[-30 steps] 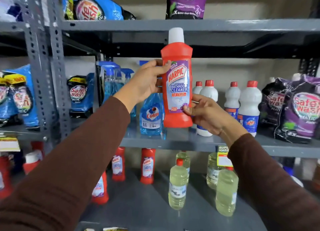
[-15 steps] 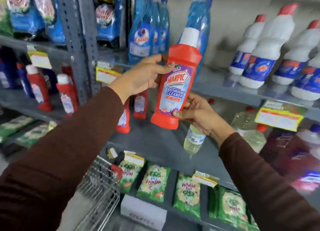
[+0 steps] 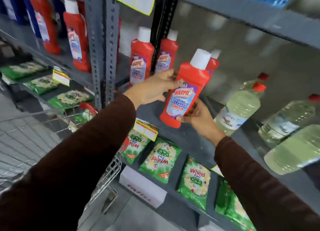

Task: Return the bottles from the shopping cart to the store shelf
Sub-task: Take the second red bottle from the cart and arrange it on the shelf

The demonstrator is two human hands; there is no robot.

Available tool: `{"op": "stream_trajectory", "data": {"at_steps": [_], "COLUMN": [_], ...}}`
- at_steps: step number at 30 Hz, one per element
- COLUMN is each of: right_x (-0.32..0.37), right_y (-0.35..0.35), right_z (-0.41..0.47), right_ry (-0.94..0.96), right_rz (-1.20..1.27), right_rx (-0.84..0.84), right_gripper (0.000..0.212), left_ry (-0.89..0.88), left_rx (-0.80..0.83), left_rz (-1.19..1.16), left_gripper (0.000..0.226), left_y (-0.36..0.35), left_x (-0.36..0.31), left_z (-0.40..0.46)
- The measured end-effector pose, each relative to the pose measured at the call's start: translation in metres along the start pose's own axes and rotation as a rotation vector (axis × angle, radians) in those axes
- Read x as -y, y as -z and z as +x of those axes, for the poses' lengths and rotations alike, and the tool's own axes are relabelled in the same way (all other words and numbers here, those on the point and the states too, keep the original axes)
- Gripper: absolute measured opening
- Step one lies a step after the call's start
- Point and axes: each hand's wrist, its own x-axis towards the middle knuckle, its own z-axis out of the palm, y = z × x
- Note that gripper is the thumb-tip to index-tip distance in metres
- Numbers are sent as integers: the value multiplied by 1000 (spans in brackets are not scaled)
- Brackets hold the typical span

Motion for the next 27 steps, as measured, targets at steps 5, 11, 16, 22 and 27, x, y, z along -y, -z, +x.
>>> {"op": "stream_trajectory", "data": {"at_steps": [5,11,16,22,27], "right_x": [-26,-45,-72,-67,-70], "right_y": [1,-1,-14,-15,-14], "right_z": [24,47,39,38,35], "right_ry": [31,56,-27,-20,-14], "right_rz": [-36,-57,-80,-90,-8], "right_rx": [-8,-84,-208,-264,-322], "right_gripper": [77,58,38,38,33], "left_ry": [22,-60,-77,-44,-14], "left_rx": [-75,-312,-706,-781,-725], "left_rz": [-96,-189,-89,-19,-28], "left_gripper": [46,33,19,26,30], "left_y": [-4,-14,-18,-15,-17], "left_x": [34,74,121,128,126], "left_z": [26,47,43,48,48]}}
